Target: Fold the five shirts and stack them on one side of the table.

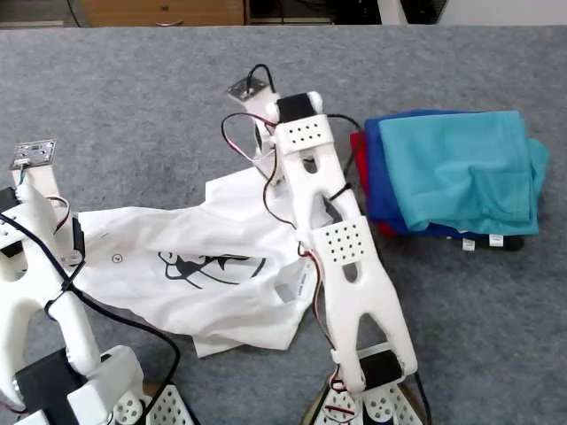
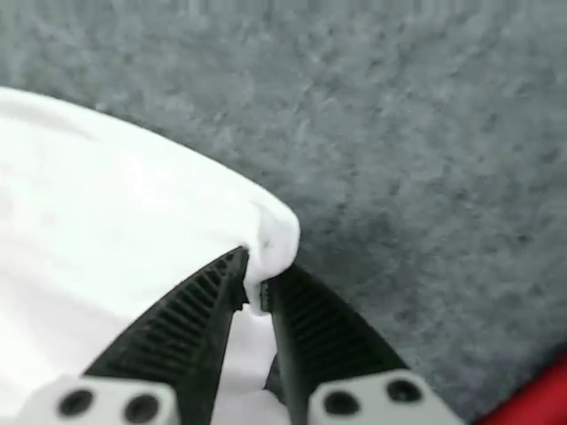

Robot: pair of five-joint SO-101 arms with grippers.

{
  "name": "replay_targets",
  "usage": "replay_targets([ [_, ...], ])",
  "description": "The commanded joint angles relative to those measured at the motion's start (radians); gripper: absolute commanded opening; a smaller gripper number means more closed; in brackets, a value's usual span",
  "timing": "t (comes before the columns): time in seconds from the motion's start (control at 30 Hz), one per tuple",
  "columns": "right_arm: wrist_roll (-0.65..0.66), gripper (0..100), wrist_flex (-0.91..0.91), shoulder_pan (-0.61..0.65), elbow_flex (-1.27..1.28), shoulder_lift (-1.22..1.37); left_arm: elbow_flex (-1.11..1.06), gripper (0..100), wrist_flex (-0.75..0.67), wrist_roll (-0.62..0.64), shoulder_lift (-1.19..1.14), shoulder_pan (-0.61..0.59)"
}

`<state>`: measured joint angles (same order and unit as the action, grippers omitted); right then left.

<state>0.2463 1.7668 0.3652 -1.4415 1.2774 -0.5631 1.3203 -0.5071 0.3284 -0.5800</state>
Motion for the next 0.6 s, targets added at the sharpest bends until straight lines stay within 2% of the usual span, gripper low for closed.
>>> replay_targets([
  [0.0,-0.003,1.2,0.020,-0.021,-0.128,-0.085,0.100,2,-0.005,0.017,0.036,-0.012],
  [0.13,0.018,0.8,0.014,-0.035,-0.236,-0.245,0.305,2,-0.002,0.117,0.038,-0.012],
  [0.27,0.012,0.2,0.009,-0.056,-0.225,-0.550,0.677,2,0.091,0.241,0.090,-0.009],
  [0.4,0.011,0.2,-0.080,-0.102,-0.223,-0.854,0.988,2,0.199,0.296,0.143,-0.002],
  [0.57,0.011,0.1,-0.253,-0.140,-0.216,-1.122,1.264,2,0.325,0.311,0.213,-0.002],
])
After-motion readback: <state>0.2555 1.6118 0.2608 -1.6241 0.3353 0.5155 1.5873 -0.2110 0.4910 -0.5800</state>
